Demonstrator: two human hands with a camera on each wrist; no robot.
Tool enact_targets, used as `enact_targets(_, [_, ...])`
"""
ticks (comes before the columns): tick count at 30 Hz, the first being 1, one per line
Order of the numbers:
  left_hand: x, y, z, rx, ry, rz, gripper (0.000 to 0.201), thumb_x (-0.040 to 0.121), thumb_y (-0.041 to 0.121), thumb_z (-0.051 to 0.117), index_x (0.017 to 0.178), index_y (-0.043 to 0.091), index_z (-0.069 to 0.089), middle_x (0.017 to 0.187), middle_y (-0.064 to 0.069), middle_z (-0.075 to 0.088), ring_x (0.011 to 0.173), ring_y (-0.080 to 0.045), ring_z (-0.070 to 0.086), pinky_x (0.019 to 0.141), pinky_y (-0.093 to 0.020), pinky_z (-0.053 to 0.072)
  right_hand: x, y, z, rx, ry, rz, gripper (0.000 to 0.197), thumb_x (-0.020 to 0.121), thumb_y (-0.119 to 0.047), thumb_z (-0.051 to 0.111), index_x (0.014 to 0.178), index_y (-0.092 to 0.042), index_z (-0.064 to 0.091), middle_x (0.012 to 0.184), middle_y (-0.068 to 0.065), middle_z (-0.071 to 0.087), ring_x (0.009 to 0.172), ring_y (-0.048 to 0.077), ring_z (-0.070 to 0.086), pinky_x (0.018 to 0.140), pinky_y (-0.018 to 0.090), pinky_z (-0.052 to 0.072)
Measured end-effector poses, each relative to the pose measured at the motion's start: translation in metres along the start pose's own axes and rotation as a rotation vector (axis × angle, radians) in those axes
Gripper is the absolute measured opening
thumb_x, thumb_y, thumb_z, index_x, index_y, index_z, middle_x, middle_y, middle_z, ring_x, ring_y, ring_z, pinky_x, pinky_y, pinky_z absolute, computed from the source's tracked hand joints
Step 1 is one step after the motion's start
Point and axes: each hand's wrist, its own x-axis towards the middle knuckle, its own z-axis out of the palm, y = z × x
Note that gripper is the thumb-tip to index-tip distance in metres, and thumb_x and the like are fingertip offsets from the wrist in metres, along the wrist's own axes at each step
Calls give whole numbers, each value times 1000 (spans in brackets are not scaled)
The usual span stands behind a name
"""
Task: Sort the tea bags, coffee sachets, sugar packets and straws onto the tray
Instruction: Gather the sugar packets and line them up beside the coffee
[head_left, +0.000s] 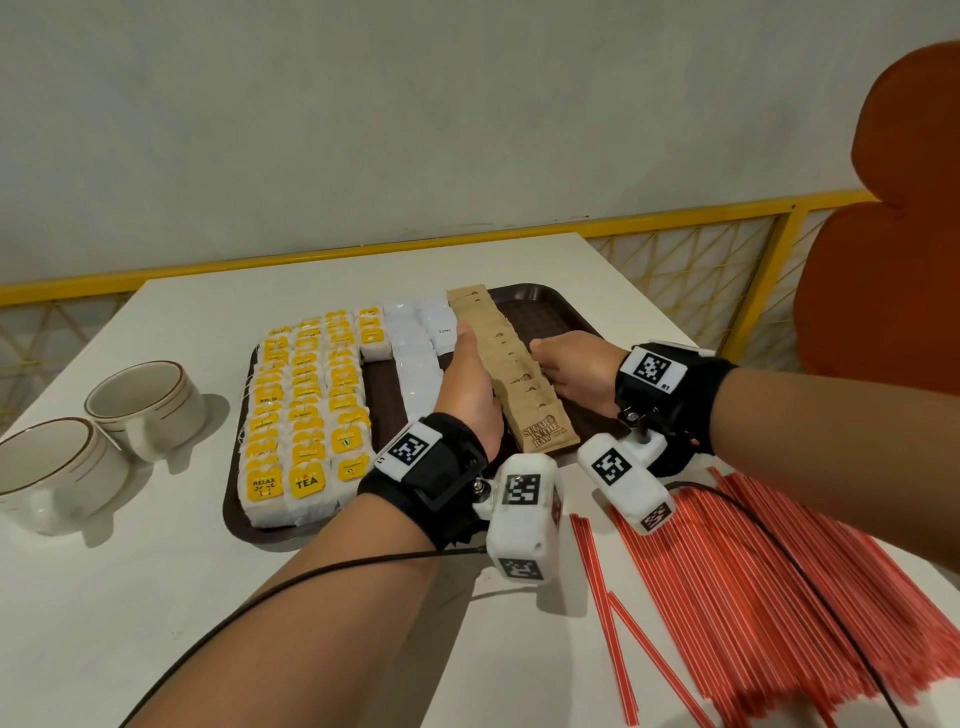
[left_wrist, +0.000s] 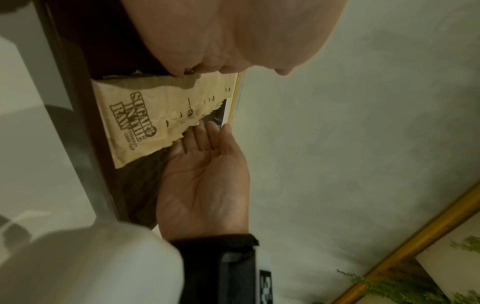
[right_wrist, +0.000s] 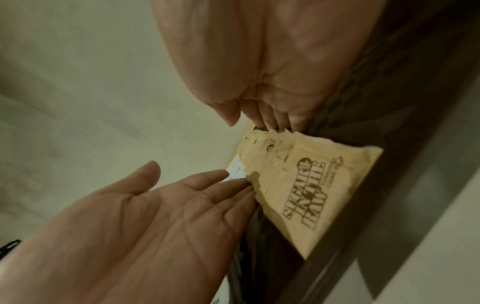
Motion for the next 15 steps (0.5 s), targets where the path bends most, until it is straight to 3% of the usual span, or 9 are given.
enact_targets(4, [1, 5, -1, 33, -4, -2, 65, 98, 58, 18, 142, 16, 39, 140, -11, 49, 113, -18, 52, 67, -22, 42, 4, 0, -1, 43, 7, 13, 42, 102, -14, 38, 134, 13, 40, 141, 32, 39, 132, 44, 36, 108, 46, 32])
enact_targets(7, [3, 9, -2, 59, 27, -4, 62, 99, 58, 18, 138, 17, 44, 139, -8, 50, 101, -14, 53, 66, -21, 40, 3, -4, 1, 84, 35, 14, 41, 101, -12, 39, 134, 13, 40, 142, 32, 39, 133, 44, 36, 109, 47, 31])
enact_targets(10, [1, 12, -3, 53, 24, -28, 62, 99, 57, 19, 139, 17, 43, 140, -8, 49, 123, -20, 50, 79, -25, 38, 6, -6, 3, 125, 39, 26, 41, 100, -13, 41, 133, 12, 41, 142, 31, 39, 133, 43, 37, 111, 47, 31])
enact_targets(12, [0, 12, -3, 45, 34, -36, 63, 99, 57, 19, 141, 17, 41, 142, -9, 48, 129, -21, 45, 86, -26, 35, 6, -6, 3, 133, 62, 33, 40, 101, -15, 41, 132, 10, 43, 142, 27, 41, 132, 37, 41, 111, 42, 34])
enact_targets(15, [-9, 8, -3, 30, 35, -40, 62, 98, 58, 20, 140, 18, 42, 141, -8, 48, 119, -17, 51, 82, -22, 38, 8, 0, 0, 102, 81, 33, 42, 101, -21, 42, 131, 8, 45, 140, 24, 45, 130, 35, 44, 109, 40, 36])
